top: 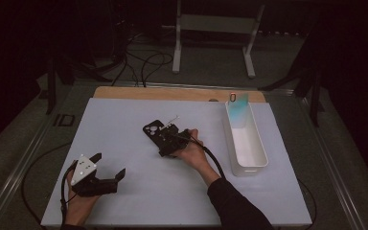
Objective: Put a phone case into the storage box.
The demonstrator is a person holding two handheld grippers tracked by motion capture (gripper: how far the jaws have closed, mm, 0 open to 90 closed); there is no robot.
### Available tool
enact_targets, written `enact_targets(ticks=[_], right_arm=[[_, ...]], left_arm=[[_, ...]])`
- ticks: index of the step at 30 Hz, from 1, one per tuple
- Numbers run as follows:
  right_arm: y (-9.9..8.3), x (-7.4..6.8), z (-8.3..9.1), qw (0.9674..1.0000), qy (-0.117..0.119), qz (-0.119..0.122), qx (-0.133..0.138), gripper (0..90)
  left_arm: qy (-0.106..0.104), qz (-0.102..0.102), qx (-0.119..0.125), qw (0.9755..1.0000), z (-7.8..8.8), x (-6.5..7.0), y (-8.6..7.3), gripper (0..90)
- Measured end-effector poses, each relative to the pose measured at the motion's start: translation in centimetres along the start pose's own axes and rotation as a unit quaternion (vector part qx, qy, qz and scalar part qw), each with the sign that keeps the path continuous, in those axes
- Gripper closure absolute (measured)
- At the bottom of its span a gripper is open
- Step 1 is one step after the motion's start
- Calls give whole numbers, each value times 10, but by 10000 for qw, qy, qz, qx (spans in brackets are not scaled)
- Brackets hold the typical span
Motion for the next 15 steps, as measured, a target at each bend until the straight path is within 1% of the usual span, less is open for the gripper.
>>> enact_targets(ticks=[1,2,3,4,7,8,9,11,15], right_arm=[[0,0,0,10000,0,0,0,144],[-1,1,5,9999,46,35,103,145],[-1,2,7,9999,45,58,128,145],[-1,2,7,9999,45,58,128,145],[-2,4,13,9996,51,5,269,150],[-2,4,13,9996,51,5,269,150],[-3,5,17,9993,5,14,375,152],[-3,5,20,9991,36,-18,412,152],[-4,4,28,9985,26,10,554,151]], left_arm=[[5,-2,6,10000,0,0,0,1],[14,14,3,10000,0,-1,0,1],[15,15,-2,10000,0,-1,0,1],[15,15,-2,10000,0,-1,0,1],[32,30,0,10000,1,-1,0,1],[32,30,0,10000,1,-1,0,1],[46,30,0,10000,1,-1,0,1],[43,30,1,10000,1,-1,0,1],[61,29,-37,10000,0,-1,0,1]])
Point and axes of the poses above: each handheld gripper's, and its own axes: z roughly backward along the jaws, y roughly out of its top, x roughly to its right, the point moved 5 cm from there along -z, roughly forward along the jaws, and after that the axes turned 2 degrees about -y, right-handed, at the moved point
